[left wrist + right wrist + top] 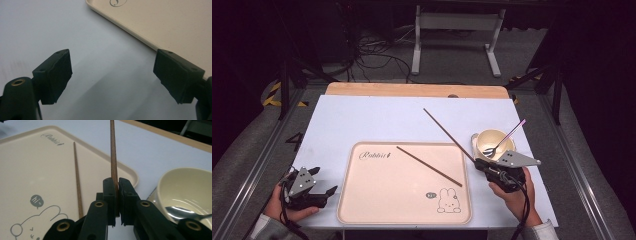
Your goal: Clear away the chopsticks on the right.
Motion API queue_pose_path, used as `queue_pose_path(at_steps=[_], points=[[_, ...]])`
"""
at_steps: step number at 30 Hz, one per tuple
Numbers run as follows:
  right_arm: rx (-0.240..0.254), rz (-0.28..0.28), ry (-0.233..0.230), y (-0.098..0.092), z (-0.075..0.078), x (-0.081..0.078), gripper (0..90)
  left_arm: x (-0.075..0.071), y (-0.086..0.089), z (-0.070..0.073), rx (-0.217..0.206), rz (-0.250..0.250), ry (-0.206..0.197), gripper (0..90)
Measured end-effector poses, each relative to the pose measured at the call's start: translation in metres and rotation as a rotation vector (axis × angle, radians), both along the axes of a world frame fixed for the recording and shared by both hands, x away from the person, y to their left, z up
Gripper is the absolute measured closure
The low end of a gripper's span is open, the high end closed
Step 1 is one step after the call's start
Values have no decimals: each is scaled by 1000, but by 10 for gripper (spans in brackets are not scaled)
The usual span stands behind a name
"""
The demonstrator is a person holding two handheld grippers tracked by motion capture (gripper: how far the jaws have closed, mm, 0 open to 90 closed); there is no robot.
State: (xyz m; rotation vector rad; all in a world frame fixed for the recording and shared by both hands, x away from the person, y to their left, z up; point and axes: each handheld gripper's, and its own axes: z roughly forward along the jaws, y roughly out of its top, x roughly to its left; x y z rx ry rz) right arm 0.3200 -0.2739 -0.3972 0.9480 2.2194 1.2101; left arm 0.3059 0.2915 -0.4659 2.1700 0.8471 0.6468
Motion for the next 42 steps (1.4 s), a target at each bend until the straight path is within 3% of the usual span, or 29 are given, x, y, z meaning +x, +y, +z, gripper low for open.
queue_pose_path(at_steps=[11,22,42], points=[[-68,98,75,25,-25,7,851,0,0,0,-3,2,1,162],[-128,120,154,33,-46,15,851,0,-1,0,-3,-3,0,162],[-124,148,198,32,-54,16,849,0,-1,-2,2,-2,10,161]])
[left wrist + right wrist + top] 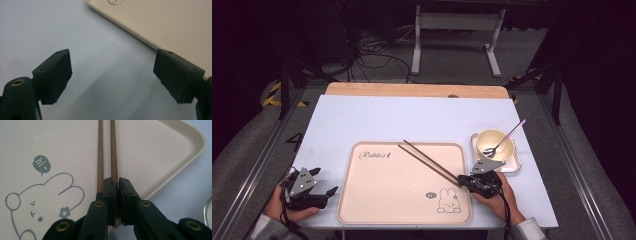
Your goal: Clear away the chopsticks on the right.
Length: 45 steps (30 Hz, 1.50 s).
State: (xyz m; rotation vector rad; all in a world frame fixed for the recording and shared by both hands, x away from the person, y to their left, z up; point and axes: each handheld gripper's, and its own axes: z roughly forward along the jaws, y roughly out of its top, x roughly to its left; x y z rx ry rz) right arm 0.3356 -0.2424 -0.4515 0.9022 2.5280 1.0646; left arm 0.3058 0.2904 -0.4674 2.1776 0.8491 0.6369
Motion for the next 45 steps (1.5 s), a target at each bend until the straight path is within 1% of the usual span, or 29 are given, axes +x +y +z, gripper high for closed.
queue_pose_path(at_steps=[7,11,16,19,20,24,28,35,45], points=[[-9,20,6,0,1,-2,844,0,0,0,5,0,0,160],[-4,13,3,0,1,-2,773,0,0,0,7,1,-1,160],[4,4,-4,-1,2,-3,741,0,1,0,1,0,-1,160],[19,-8,-20,-3,4,-3,736,0,1,1,0,3,-4,160],[25,-12,-33,-3,6,-4,719,0,1,0,0,4,-4,161],[35,-19,-46,-5,8,-4,701,0,1,0,0,5,-4,161],[49,-24,-69,-8,12,-5,682,0,2,1,-8,12,-7,161],[45,-32,-107,-10,17,-7,659,-1,2,1,-10,12,-6,161],[51,-34,-136,-12,22,-8,610,-1,3,1,-9,14,-7,159]])
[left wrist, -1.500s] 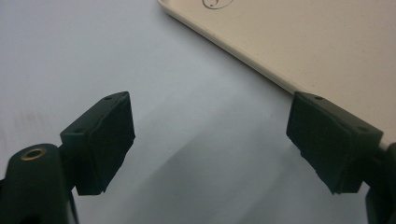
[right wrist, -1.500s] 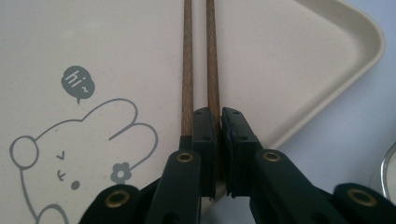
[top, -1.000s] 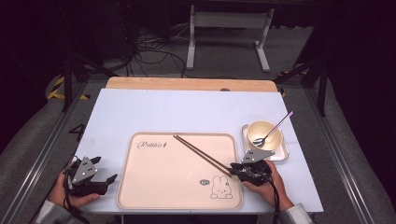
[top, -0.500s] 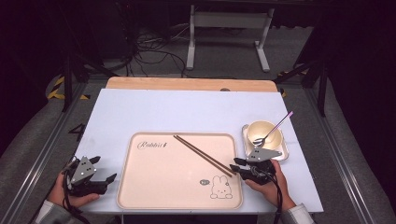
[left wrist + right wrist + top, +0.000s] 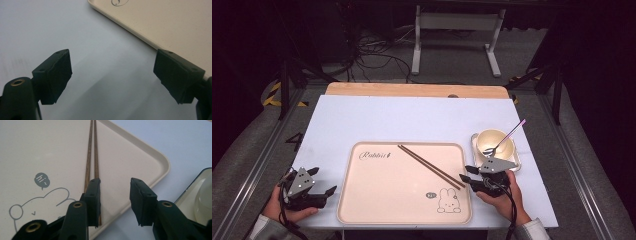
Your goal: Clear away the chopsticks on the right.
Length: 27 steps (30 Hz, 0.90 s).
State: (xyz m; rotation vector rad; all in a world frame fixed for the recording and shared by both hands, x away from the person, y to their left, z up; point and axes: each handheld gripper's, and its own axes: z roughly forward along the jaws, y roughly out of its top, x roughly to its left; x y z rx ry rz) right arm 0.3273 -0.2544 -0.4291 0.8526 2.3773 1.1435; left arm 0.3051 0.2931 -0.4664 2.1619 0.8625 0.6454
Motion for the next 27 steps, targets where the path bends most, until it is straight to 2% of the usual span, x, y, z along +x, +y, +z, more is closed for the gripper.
queue_pose_path(at_steps=[12,20,27], points=[[48,-42,-52,-15,16,-1,578,0,0,0,0,3,-3,159],[62,-69,-80,-22,24,-1,562,0,0,0,2,1,1,159],[75,-116,-101,-32,29,1,541,0,1,0,-3,2,-3,161]])
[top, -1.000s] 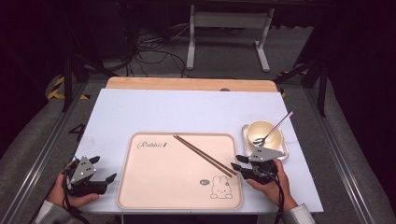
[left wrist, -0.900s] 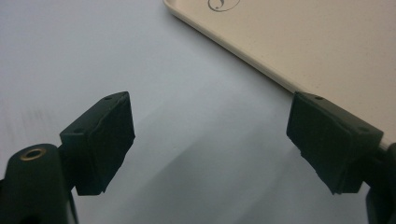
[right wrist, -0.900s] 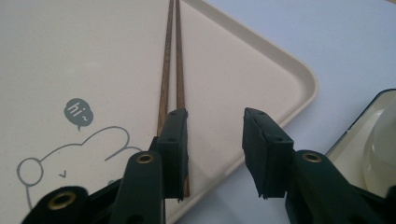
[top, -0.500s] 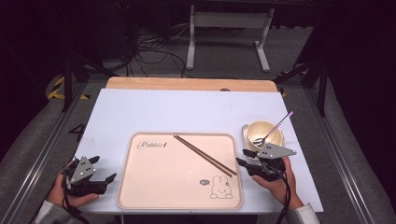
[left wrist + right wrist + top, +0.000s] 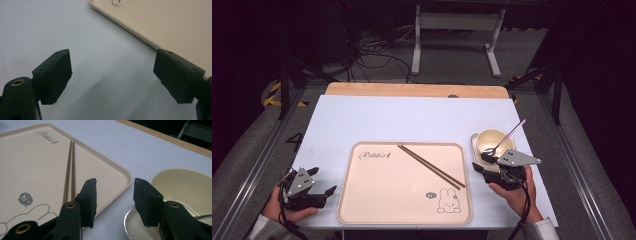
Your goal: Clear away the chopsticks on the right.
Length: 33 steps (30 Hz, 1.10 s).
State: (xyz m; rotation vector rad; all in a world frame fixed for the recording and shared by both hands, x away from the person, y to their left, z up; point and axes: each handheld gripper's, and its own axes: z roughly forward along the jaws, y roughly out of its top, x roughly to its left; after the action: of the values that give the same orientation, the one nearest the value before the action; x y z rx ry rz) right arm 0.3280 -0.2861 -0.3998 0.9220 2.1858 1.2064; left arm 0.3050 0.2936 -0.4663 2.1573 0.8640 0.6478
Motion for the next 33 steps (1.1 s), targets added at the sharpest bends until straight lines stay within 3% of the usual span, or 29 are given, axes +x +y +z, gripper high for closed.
queue_pose_path(at_steps=[16,19,29,33], points=[[41,-99,-27,-27,11,6,518,1,0,-1,-7,0,5,164],[30,-155,-38,-38,14,10,514,2,1,0,-16,-3,4,164],[91,-297,-6,-77,10,27,486,2,2,-1,-29,-13,10,163],[126,-319,13,-86,9,37,457,1,2,-1,-24,-12,6,163]])
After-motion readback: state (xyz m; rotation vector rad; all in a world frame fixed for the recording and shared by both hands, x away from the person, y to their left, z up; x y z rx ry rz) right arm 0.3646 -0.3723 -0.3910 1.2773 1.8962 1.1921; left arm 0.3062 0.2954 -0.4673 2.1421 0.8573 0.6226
